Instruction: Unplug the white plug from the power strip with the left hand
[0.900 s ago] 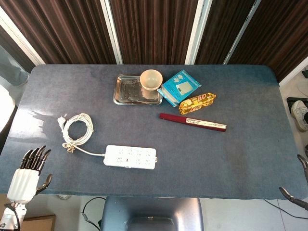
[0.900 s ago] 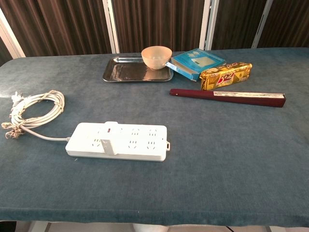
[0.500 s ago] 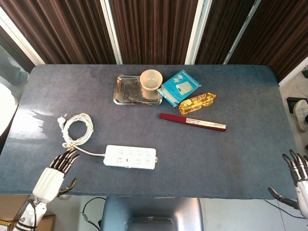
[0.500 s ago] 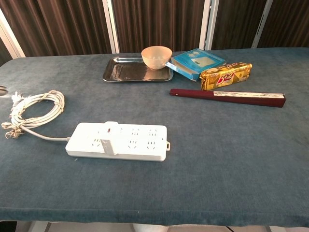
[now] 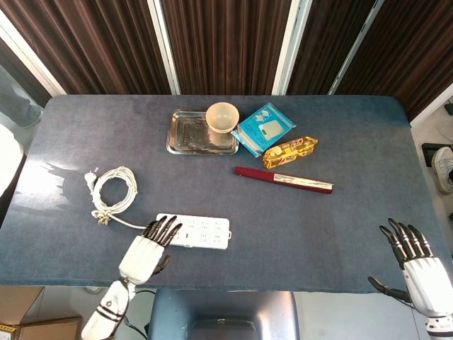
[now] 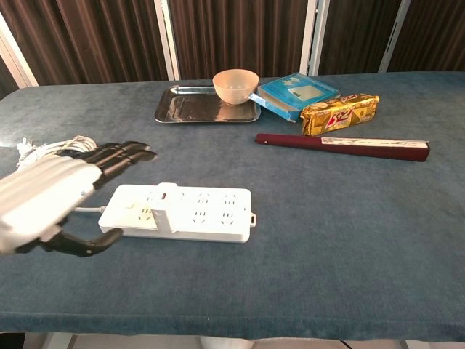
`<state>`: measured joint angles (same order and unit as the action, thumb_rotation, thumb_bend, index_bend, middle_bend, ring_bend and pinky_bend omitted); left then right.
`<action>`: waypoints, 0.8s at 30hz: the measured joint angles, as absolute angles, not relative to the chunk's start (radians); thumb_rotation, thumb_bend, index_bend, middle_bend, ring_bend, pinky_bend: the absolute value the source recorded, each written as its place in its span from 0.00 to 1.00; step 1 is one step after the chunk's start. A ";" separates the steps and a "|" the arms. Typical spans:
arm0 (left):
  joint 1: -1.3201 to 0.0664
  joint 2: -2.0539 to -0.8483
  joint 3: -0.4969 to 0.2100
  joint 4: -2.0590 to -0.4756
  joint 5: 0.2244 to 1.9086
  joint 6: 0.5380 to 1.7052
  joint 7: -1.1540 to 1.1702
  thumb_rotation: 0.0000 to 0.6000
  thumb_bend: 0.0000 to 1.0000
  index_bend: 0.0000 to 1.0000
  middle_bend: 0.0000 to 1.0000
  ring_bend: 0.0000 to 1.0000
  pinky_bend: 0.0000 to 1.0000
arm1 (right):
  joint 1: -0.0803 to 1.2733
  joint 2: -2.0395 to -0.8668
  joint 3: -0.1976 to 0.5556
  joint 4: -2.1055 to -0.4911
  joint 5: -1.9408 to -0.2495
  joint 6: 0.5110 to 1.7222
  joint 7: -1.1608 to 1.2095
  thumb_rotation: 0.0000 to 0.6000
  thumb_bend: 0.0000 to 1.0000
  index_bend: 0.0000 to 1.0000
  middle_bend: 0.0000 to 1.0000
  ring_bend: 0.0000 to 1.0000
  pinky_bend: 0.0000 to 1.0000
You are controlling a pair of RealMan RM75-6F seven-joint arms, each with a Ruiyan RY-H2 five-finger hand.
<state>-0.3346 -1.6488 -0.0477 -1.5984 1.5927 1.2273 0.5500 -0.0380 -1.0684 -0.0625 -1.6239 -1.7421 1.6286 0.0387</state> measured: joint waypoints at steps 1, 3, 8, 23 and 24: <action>-0.345 -1.692 -0.060 -1.593 1.565 1.211 0.600 1.00 0.35 0.00 0.00 0.00 0.18 | -0.035 -1.068 -0.063 -1.625 -1.743 1.623 0.037 1.00 0.27 0.00 0.00 0.00 0.00; -0.361 -1.748 -0.076 -1.580 1.521 1.186 0.654 1.00 0.35 0.00 0.00 0.00 0.18 | -0.031 -1.069 -0.065 -1.625 -1.743 1.615 0.038 1.00 0.27 0.00 0.00 0.00 0.00; -0.402 -1.855 -0.110 -1.515 1.441 1.142 0.713 1.00 0.34 0.00 0.00 0.00 0.18 | -0.025 -1.071 -0.066 -1.621 -1.744 1.604 0.036 1.00 0.27 0.00 0.00 0.00 0.00; -0.437 -1.947 -0.137 -1.393 1.372 1.181 0.722 1.00 0.34 0.07 0.16 0.17 0.37 | -0.017 -1.063 -0.073 -1.621 -1.759 1.597 0.051 1.00 0.27 0.00 0.00 0.00 0.00; -0.439 -1.947 -0.136 -1.392 1.369 1.182 0.724 1.00 0.34 0.07 0.16 0.18 0.37 | -0.017 -1.062 -0.074 -1.621 -1.759 1.598 0.052 1.00 0.27 0.00 0.00 0.00 0.00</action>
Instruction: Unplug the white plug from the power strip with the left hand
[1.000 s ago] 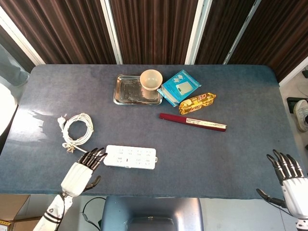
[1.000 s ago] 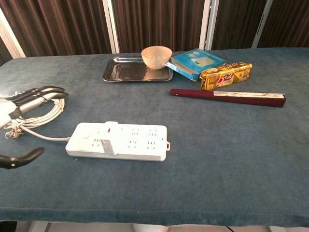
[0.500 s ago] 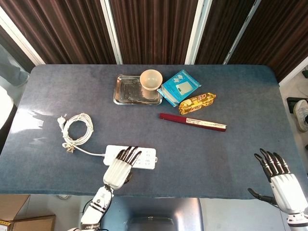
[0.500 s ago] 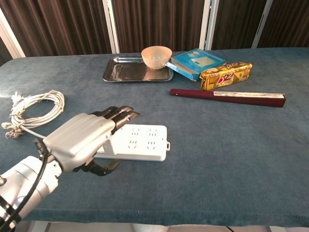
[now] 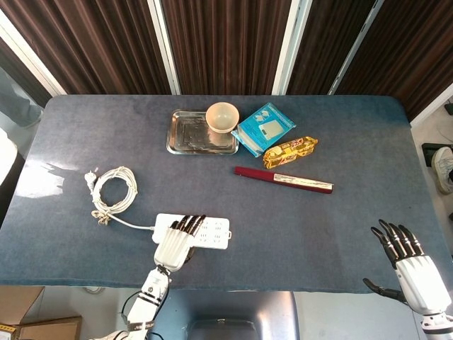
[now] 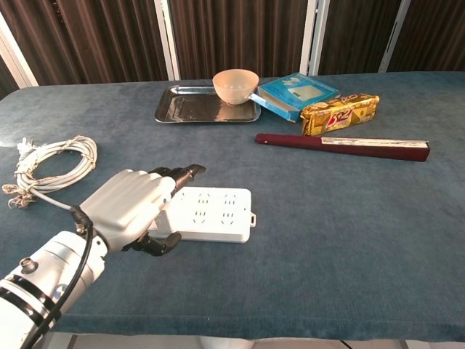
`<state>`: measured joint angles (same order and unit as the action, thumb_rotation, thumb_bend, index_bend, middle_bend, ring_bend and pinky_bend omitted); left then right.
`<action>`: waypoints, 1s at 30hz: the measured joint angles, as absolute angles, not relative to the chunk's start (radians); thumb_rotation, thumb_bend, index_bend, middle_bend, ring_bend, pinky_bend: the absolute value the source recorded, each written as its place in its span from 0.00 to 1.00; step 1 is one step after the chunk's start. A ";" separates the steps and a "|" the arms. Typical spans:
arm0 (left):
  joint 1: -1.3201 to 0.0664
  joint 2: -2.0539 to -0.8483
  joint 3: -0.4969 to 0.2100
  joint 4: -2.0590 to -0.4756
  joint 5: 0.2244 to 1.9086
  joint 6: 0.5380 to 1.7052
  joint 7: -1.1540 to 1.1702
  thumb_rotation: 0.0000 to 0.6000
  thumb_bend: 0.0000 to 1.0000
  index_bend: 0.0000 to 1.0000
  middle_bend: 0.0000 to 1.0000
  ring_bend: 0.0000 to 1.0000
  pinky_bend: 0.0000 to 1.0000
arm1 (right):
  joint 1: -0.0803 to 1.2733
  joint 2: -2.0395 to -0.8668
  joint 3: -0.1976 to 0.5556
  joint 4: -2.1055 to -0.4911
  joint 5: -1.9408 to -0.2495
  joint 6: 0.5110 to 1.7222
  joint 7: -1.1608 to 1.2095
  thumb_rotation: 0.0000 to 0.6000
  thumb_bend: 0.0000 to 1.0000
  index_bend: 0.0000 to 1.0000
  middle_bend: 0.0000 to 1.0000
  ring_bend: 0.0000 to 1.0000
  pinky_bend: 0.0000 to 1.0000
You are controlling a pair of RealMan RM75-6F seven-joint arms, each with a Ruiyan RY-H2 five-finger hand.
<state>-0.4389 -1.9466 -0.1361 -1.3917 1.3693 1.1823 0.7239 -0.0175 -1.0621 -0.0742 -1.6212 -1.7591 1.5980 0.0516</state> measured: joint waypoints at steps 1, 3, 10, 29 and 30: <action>-0.441 -1.946 -0.135 -1.391 1.369 1.184 0.724 1.00 0.34 0.08 0.17 0.18 0.37 | -0.018 -1.062 -0.075 -1.621 -1.759 1.598 0.052 1.00 0.27 0.00 0.00 0.00 0.00; -0.442 -1.945 -0.133 -1.390 1.372 1.189 0.717 1.00 0.34 0.13 0.21 0.21 0.39 | -0.018 -1.061 -0.075 -1.622 -1.758 1.596 0.050 1.00 0.27 0.00 0.00 0.00 0.00; -0.453 -1.950 -0.133 -1.364 1.382 1.205 0.667 1.00 0.35 0.30 0.34 0.33 0.52 | -0.017 -1.065 -0.078 -1.625 -1.762 1.591 0.037 1.00 0.27 0.00 0.00 0.00 0.00; -0.473 -1.986 -0.089 -1.278 1.442 1.233 0.584 1.00 0.44 0.44 0.49 0.44 0.63 | 0.286 -1.215 -0.012 -1.650 -1.939 1.257 -0.118 1.00 0.73 0.23 0.18 0.00 0.00; -0.474 -1.987 -0.091 -1.276 1.445 1.239 0.588 1.00 0.45 0.44 0.49 0.44 0.63 | 0.309 -1.221 -0.007 -1.660 -1.938 1.221 -0.125 1.00 0.75 0.23 0.18 0.00 0.00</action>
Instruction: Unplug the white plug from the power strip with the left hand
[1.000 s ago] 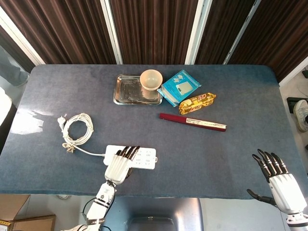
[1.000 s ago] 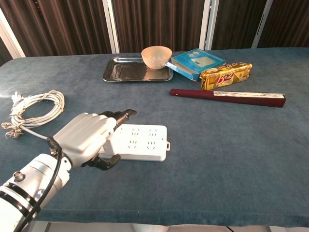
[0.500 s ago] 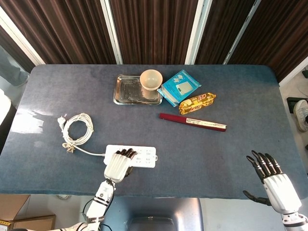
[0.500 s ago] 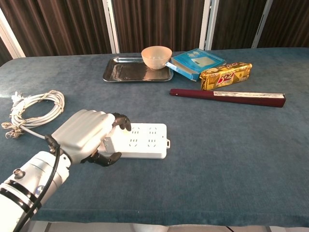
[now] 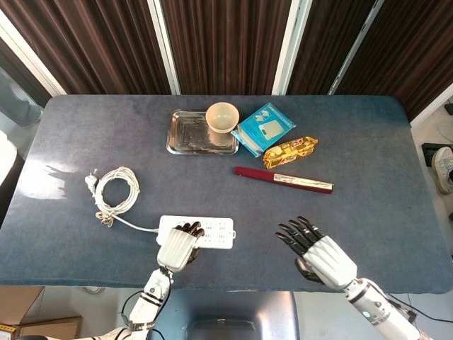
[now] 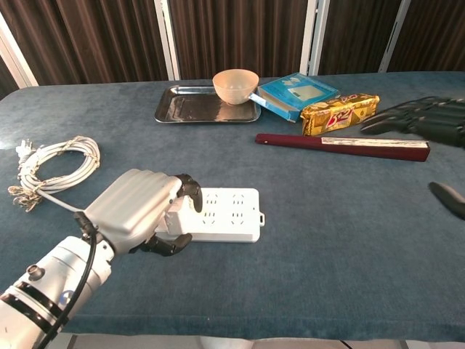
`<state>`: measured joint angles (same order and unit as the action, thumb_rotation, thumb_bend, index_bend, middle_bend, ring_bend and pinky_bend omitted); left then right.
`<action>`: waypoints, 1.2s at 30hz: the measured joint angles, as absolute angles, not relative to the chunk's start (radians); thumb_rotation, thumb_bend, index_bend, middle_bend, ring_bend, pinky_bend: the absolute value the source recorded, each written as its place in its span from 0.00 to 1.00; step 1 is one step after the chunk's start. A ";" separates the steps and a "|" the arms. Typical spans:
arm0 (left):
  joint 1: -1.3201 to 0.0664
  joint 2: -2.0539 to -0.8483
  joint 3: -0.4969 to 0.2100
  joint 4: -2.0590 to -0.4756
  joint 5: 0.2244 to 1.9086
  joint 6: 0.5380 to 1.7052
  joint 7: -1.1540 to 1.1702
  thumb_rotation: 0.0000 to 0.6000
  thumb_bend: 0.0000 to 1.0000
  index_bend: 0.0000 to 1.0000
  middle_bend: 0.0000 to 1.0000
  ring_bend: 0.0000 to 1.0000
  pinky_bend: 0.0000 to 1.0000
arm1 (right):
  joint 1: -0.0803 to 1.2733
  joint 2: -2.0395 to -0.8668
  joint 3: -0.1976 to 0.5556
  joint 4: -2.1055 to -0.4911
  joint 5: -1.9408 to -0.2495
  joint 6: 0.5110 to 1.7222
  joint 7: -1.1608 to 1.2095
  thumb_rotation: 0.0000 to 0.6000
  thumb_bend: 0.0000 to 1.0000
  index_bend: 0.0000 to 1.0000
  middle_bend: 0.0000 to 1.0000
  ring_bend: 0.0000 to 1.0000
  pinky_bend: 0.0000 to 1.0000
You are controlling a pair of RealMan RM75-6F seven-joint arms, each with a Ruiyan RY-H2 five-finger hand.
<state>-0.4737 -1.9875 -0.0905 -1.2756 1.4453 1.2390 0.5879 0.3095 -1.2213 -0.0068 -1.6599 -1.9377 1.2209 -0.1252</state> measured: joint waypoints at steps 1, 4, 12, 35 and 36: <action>-0.474 -1.990 -0.093 -1.270 1.453 1.253 0.594 1.00 0.44 0.43 0.48 0.44 0.63 | 0.333 -1.227 -0.001 -1.670 -1.935 1.185 -0.131 1.00 0.75 0.23 0.18 0.00 0.00; -0.473 -1.999 -0.104 -1.254 1.476 1.305 0.591 1.00 0.44 0.43 0.48 0.44 0.63 | 0.406 -1.246 0.020 -1.699 -1.914 1.070 -0.161 1.00 0.77 0.23 0.18 0.00 0.00; -0.468 -2.004 -0.093 -1.241 1.492 1.309 0.516 1.00 0.44 0.43 0.48 0.44 0.63 | 0.530 -1.338 0.056 -1.697 -1.790 0.871 -0.287 1.00 0.78 0.23 0.19 0.00 0.00; -0.469 -2.008 -0.070 -1.234 1.483 1.270 0.515 1.00 0.44 0.43 0.48 0.44 0.63 | 0.606 -1.461 0.051 -1.664 -1.535 0.777 -0.558 1.00 0.78 0.24 0.19 0.01 0.00; -0.469 -2.007 -0.070 -1.235 1.483 1.270 0.515 1.00 0.44 0.43 0.48 0.44 0.63 | 0.607 -1.463 0.050 -1.665 -1.527 0.778 -0.564 1.00 0.78 0.24 0.19 0.01 0.00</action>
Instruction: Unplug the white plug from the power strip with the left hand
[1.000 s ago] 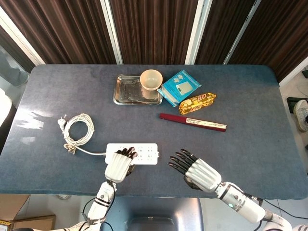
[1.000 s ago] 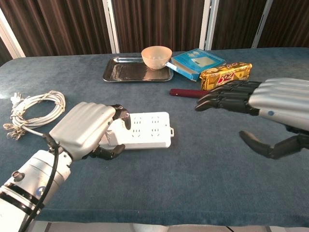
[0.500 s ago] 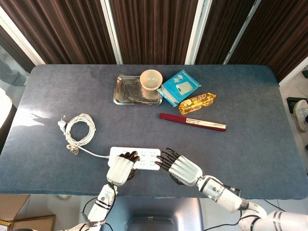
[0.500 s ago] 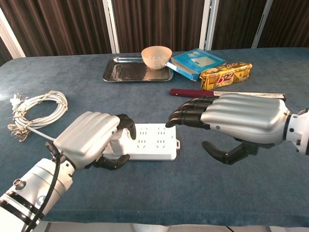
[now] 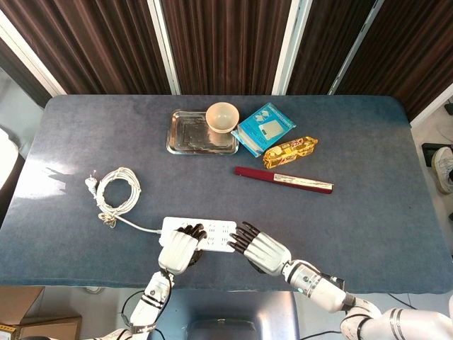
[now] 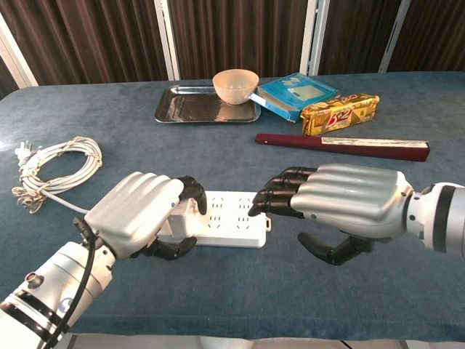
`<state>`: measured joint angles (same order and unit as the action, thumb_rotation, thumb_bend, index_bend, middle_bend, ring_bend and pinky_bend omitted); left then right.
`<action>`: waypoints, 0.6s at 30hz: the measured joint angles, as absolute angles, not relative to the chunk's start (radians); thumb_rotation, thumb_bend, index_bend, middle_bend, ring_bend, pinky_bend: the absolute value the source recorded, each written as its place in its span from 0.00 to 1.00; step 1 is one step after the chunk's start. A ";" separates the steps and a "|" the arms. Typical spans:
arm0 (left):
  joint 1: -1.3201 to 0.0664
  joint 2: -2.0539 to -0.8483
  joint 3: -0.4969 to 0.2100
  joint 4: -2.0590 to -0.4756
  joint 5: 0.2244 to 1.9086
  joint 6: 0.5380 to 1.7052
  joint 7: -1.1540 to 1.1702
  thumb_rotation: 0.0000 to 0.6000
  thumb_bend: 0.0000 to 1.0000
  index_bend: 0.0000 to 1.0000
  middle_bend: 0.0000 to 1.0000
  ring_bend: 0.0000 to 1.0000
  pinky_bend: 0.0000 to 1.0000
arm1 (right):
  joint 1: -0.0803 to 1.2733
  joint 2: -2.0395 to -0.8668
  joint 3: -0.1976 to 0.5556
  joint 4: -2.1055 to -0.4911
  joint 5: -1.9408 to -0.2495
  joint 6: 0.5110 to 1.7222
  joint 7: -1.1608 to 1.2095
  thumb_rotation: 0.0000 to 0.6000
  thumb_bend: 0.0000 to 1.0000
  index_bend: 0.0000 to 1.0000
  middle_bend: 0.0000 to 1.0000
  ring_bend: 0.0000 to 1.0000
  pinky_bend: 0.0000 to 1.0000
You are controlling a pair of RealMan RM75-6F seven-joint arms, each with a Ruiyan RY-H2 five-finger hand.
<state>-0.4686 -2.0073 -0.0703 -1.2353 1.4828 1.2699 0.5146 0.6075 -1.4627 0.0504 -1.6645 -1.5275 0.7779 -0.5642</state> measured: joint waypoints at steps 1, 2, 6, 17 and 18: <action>-0.468 -2.007 -0.070 -1.237 1.482 1.269 0.515 1.00 0.44 0.43 0.48 0.44 0.63 | 0.609 -1.465 0.050 -1.665 -1.520 0.778 -0.571 1.00 0.78 0.24 0.19 0.01 0.00; -0.468 -2.006 -0.070 -1.237 1.482 1.269 0.516 1.00 0.44 0.43 0.48 0.44 0.63 | 0.611 -1.469 0.048 -1.664 -1.509 0.778 -0.580 1.00 0.78 0.24 0.19 0.01 0.00; -0.467 -2.005 -0.066 -1.236 1.483 1.267 0.514 1.00 0.44 0.43 0.48 0.44 0.63 | 0.619 -1.492 0.045 -1.648 -1.473 0.775 -0.615 1.00 0.78 0.24 0.19 0.01 0.00; -0.467 -2.001 -0.068 -1.239 1.480 1.262 0.499 1.00 0.44 0.43 0.48 0.44 0.63 | 0.654 -1.573 0.036 -1.603 -1.370 0.769 -0.703 1.00 0.78 0.24 0.19 0.01 0.00; -0.467 -2.000 -0.068 -1.240 1.480 1.261 0.499 1.00 0.44 0.43 0.48 0.44 0.63 | 0.656 -1.576 0.034 -1.602 -1.364 0.770 -0.710 1.00 0.78 0.24 0.19 0.01 0.00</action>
<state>-0.4667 -2.0004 -0.0681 -1.2397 1.4801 1.2614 0.4993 0.6559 -1.5765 0.0339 -1.6025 -1.3644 0.7698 -0.7103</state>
